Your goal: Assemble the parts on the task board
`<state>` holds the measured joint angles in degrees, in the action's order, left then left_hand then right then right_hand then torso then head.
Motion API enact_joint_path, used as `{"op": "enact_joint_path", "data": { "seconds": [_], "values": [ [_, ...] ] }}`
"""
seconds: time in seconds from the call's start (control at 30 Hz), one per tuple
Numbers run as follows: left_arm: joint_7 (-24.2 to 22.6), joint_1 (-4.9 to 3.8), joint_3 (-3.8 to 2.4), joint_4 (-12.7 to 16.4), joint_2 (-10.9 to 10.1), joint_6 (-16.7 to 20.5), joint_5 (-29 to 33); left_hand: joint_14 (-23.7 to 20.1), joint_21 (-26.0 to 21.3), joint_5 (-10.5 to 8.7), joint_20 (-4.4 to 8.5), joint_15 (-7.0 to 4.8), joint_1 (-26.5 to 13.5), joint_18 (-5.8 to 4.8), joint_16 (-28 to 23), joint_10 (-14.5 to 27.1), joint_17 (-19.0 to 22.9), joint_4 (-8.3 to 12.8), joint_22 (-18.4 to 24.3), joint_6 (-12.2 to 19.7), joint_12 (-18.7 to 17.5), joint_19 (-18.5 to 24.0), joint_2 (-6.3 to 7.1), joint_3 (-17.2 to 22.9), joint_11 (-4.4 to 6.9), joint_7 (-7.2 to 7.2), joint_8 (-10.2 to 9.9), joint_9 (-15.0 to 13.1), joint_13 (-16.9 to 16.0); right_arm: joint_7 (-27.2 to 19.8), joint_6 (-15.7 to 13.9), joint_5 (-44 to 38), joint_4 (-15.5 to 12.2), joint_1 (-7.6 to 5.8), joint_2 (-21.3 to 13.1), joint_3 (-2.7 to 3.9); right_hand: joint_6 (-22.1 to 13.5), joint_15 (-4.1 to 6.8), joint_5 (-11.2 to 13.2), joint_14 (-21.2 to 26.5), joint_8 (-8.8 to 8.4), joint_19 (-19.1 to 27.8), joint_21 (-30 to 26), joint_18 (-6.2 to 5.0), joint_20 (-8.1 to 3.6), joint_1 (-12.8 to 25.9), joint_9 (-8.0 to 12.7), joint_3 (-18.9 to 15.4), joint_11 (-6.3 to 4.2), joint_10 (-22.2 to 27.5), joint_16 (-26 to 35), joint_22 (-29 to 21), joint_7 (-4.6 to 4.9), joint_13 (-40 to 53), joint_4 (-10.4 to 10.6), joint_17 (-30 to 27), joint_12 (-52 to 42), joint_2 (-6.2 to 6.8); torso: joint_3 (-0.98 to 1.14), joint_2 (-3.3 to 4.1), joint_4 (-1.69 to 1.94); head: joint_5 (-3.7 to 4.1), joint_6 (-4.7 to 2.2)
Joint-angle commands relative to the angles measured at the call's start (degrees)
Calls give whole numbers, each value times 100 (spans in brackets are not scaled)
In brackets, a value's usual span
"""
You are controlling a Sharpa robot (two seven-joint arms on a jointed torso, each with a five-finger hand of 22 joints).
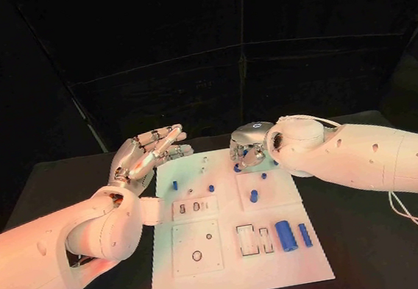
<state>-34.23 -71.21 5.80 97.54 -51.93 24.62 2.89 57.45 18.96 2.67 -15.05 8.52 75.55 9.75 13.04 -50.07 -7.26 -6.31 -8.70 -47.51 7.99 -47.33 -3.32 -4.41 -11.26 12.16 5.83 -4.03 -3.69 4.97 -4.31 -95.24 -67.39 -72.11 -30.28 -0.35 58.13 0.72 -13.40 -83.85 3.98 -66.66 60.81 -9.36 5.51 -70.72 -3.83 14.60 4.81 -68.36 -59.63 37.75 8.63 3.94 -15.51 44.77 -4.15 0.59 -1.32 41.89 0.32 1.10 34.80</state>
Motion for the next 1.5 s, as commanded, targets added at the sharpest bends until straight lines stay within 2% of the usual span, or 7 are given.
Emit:
{"op": "enact_joint_path", "data": {
  "seconds": [0.03,0.27,0.6,1.1,1.3,1.5],
  "values": [
    [-16,-15,-4,20,-4,-94,-45,8,28,15,18,14,48,67,-25,-25,-1,42,-6,-1,-19,-41,12,-7,-19,185,-1,7,8,-64,129,-48,10,-13,22,4,-3,-41,37,-116,-15,-41,73,16,8,45,-4,55,3,45,-73,60,10,-5,0,67,23,-29,1,21,6,-4,13],
    [-6,-25,-4,17,2,-99,-45,8,28,16,18,15,50,66,-27,-22,0,47,-5,3,-23,-41,11,-6,-22,190,-4,9,8,-99,200,-48,69,-11,75,4,58,-44,44,-109,5,-57,197,30,13,45,-12,136,2,22,-206,195,19,-1,22,182,10,-74,5,21,0,-27,61],
    [16,-36,-4,3,10,-129,-45,-9,27,16,14,25,50,62,-46,-6,3,59,-2,29,-42,-37,4,-6,-34,205,-23,18,10,-133,279,-48,130,-10,120,3,213,-38,112,-70,28,-24,370,42,13,-21,-18,421,-8,-50,-369,358,13,-1,15,296,-1,-161,3,33,10,-28,73],
    [62,-52,-4,10,10,-150,-45,-33,22,16,9,36,43,57,-68,10,8,69,3,45,-61,-26,3,-11,-46,219,-40,24,10,-164,346,-48,210,-6,188,2,317,-29,264,-65,32,-43,554,68,8,-52,-18,689,-26,-111,-536,573,1,-1,14,444,-1,-176,1,36,6,-39,107],
    [85,-58,-4,12,8,-143,-45,-33,22,16,9,36,43,57,-68,10,8,69,3,45,-61,-26,3,-11,-46,219,-40,24,10,-149,128,-72,183,-5,172,2,363,-26,285,-69,34,-73,663,86,5,-97,-19,845,-27,-142,-624,705,-2,1,-1,523,-1,-177,2,40,10,-25,115],
    [96,-63,-4,10,-2,-134,-45,-39,21,15,7,40,39,56,-75,16,10,72,5,62,-69,-22,2,-14,-50,225,-49,27,10,-71,-508,-85,26,-3,109,2,451,-15,302,-98,60,-235,922,148,-5,-145,-25,1059,-44,-234,-804,1092,-7,18,-12,721,-29,-166,-9,35,4,-37,76]
  ]
}}
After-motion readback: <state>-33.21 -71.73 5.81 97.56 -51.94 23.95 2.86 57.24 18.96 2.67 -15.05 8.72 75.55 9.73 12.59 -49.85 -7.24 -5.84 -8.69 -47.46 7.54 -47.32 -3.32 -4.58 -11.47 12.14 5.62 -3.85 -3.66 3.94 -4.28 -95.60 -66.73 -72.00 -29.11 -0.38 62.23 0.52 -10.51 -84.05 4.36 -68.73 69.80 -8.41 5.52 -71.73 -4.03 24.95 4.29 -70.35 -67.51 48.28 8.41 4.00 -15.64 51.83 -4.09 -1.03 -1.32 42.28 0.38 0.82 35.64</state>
